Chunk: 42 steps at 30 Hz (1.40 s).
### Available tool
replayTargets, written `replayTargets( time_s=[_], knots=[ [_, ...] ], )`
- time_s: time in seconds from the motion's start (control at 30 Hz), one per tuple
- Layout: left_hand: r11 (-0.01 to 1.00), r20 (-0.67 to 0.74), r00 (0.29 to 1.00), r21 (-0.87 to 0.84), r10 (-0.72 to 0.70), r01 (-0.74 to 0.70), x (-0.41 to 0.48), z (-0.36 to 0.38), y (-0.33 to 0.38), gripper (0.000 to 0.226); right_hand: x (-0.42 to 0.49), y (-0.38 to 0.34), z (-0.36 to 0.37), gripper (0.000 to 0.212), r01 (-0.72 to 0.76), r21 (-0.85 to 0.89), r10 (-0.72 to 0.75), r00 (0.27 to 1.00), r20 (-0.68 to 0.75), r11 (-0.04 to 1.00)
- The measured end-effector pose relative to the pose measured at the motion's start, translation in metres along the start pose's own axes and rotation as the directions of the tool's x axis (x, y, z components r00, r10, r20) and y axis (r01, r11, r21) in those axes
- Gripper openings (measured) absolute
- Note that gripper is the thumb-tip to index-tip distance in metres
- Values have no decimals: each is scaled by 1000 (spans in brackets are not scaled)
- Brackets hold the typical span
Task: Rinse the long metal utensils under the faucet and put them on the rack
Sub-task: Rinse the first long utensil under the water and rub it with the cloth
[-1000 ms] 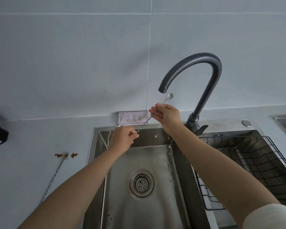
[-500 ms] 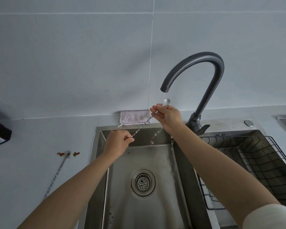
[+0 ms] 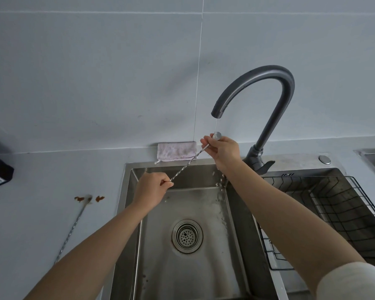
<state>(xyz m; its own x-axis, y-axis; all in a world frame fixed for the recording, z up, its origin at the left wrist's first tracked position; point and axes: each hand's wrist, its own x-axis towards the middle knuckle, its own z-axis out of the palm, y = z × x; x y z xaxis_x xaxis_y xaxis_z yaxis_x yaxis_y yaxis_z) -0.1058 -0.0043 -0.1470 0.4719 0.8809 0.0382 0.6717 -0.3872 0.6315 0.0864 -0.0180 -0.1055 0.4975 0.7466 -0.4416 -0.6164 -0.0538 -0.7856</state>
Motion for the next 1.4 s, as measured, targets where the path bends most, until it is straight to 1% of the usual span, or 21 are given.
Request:
replayTargets(
  time_s=[0.07, 0.17, 0.27, 0.37, 0.5, 0.6, 0.77, 0.87, 0.93, 1.0, 1.1, 1.17, 1.23, 1.27, 1.33, 1.4],
  knots=[
    [1000, -6, 1000, -4, 6, -6, 0, -1, -1, 13, -1, 1, 1, 5, 12, -10, -12, 1000, -14, 1000],
    [1000, 0, 1000, -5, 10, -10, -1, -1, -2, 13, -1, 4, 4, 24, 27, -22, -28, 999, -18, 999],
    [1000, 11, 1000, 0, 5, -5, -3, 0, -4, 13, 1, 7, 5, 33, 33, -38, -35, 998, -57, 999],
    [1000, 25, 1000, 6, -5, 5, -6, 2, -6, 13, 1, 5, 6, 28, 64, -27, -65, 997, -41, 998],
    [1000, -8, 1000, 2, -27, 27, -7, 6, -10, 13, -2, 3, 8, 15, 95, -1, -95, 995, 1, 995],
    [999, -6, 999, -1, -32, 32, -7, 8, -11, 13, -2, 3, 9, 15, 92, 4, -92, 996, 7, 996],
    [1000, 1, 1000, 4, -22, 22, -10, 6, -11, 14, -2, 2, 9, 15, 82, -217, -91, 995, -35, 973],
    [1000, 0, 1000, -10, -5, 5, -10, 4, -9, 14, -2, 3, 9, 23, 73, -261, -94, 993, -70, 962],
    [1000, 9, 1000, -20, 1, -1, -8, 2, -8, 15, -2, 3, 9, 27, 77, -249, -98, 992, -75, 965],
    [1000, 47, 999, -22, 5, -4, -7, 1, -8, 18, -2, 3, 9, 28, 88, -195, -102, 993, -64, 977],
    [999, 107, 994, -32, 3, 1, -6, -1, -8, 21, -4, 2, 10, 17, 88, -131, -91, 996, -15, 987],
    [999, 125, 992, -45, -1, 7, -6, -1, -7, 21, -7, 2, 10, 11, 78, -70, -76, 997, 28, 995],
    [998, 128, 992, -57, -19, 26, -5, -1, -8, 19, -9, 2, 10, 7, 56, -35, -55, 998, 39, 998],
    [998, 129, 991, -58, -30, 38, -5, -2, -9, 17, -10, 3, 10, 6, 48, -32, -46, 998, 36, 998],
    [997, 135, 990, -59, -40, 48, -4, -2, -12, 15, -9, 5, 11, 10, 39, -57, -38, 999, 18, 998],
    [997, 133, 991, -73, -27, 36, -5, -3, -12, 13, -8, 9, 12, 13, 43, -136, -45, 999, -10, 990]
  ],
)
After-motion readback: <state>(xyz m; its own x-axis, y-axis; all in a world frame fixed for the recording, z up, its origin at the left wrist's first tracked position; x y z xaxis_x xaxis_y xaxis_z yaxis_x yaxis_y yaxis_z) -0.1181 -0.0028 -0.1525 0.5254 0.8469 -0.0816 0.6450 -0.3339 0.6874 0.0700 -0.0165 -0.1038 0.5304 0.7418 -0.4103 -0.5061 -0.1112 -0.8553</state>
